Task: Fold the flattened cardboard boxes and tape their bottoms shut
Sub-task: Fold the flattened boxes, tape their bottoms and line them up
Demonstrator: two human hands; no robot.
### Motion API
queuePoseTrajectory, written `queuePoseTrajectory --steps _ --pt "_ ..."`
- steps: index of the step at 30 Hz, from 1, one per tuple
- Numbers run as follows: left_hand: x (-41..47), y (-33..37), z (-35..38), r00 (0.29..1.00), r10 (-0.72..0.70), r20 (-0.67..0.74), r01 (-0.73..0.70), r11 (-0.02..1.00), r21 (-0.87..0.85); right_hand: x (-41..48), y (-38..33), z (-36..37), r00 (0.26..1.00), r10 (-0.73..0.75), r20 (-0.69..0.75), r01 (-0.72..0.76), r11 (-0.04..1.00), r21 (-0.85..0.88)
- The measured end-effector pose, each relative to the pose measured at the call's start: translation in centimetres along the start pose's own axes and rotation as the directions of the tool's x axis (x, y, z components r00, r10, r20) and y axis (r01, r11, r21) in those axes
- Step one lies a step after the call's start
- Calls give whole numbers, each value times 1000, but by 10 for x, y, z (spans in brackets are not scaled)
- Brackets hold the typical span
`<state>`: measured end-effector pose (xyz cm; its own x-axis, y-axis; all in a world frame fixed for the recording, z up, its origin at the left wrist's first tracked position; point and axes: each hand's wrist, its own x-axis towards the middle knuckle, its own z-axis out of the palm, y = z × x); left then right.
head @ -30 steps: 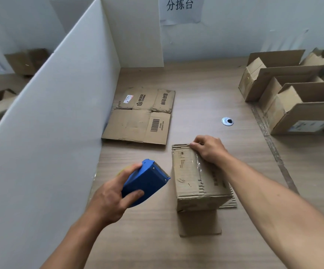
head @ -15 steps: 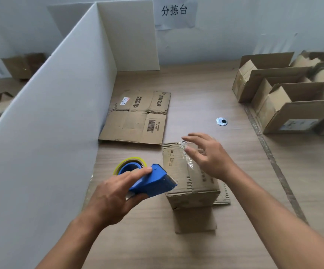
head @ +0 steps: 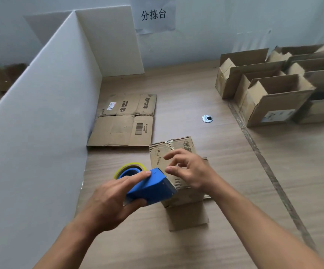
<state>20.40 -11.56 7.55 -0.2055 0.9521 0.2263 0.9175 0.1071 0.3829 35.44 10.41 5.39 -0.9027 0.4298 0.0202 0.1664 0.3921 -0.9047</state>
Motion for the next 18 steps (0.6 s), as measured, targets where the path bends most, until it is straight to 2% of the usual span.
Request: queuePoseTrajectory --steps 2,6,8,11,13,18 --pt "1 -1 1 999 -25 44 26 1000 -17 -5 3 -2 999 15 -49 -18 998 -55" --pt "16 -4 -1 975 -57 213 92 983 -159 -21 8 -3 990 76 -118 -80 996 -36" --pt "18 -15 -6 954 -84 287 142 972 -186 -34 15 -13 958 160 -238 -143 986 87" --pt "14 -33 -22 908 -144 394 250 940 -234 -63 37 -49 838 344 -423 -223 924 309" --pt "12 -40 -29 869 -167 465 317 910 -266 -78 48 -65 793 429 -434 -272 885 377" --pt "26 -39 -27 766 -162 622 390 886 -250 -80 54 -60 764 513 -390 -354 840 411"
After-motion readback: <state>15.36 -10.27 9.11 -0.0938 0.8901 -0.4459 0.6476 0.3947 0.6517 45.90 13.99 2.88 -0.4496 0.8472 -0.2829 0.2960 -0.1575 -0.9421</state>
